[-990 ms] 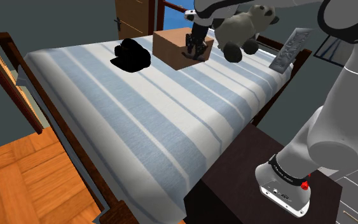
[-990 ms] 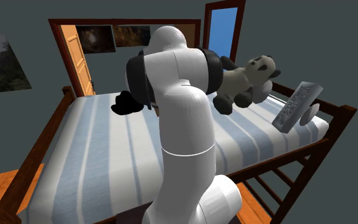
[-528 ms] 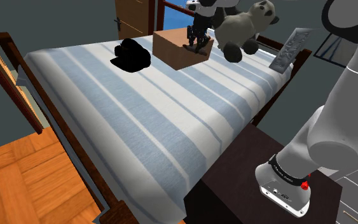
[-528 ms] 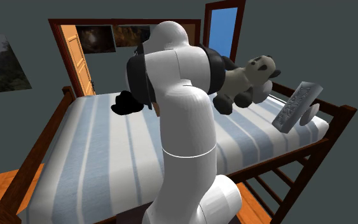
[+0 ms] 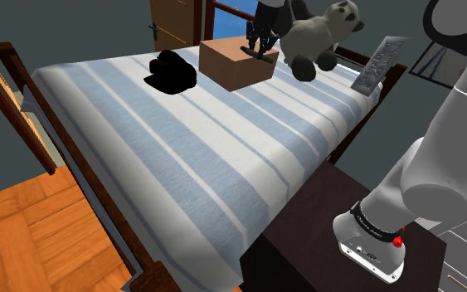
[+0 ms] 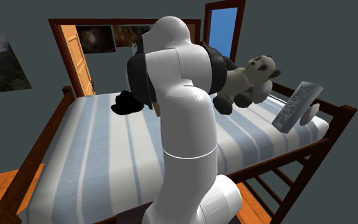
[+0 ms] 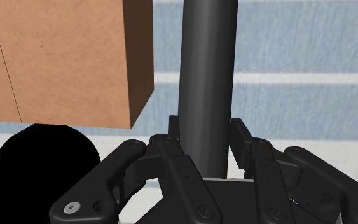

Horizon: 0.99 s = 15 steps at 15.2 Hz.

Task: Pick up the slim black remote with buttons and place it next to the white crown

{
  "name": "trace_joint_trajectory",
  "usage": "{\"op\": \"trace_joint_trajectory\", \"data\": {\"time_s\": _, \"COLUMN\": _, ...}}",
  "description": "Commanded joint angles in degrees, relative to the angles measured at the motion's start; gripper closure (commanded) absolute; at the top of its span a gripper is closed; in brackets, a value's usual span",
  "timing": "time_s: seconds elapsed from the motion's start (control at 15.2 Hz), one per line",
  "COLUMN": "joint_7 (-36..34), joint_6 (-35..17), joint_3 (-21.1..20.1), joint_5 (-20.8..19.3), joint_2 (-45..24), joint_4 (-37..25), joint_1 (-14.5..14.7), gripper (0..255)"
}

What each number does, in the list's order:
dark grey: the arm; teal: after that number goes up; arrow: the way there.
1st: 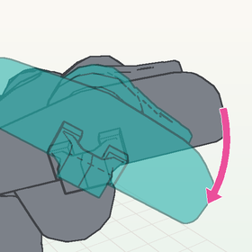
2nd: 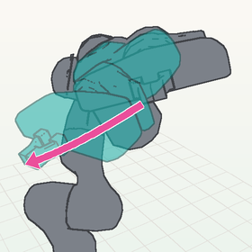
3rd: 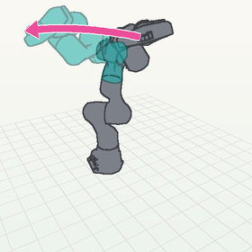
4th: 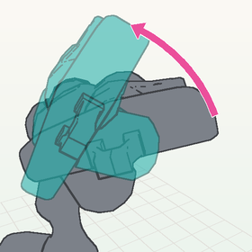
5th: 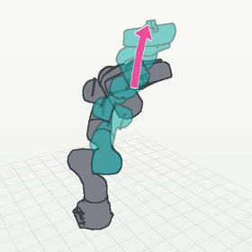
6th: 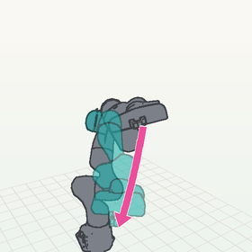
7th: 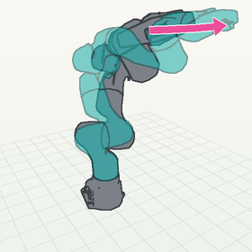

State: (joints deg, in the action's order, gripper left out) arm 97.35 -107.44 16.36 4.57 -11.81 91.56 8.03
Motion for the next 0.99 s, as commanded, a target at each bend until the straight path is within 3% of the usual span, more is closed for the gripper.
{"op": "trace_joint_trajectory", "data": {"time_s": 0.0, "joint_7": 0.0, "joint_6": 1.8, "joint_3": 0.0, "joint_5": 0.0, "joint_2": -0.2, "joint_4": -2.0, "joint_1": -0.1, "gripper": 255}}
{"op": "trace_joint_trajectory", "data": {"time_s": 0.92, "joint_7": -0.1, "joint_6": 13.4, "joint_3": 0.3, "joint_5": 0.5, "joint_2": -2.1, "joint_4": -15.4, "joint_1": -0.9, "gripper": 255}}
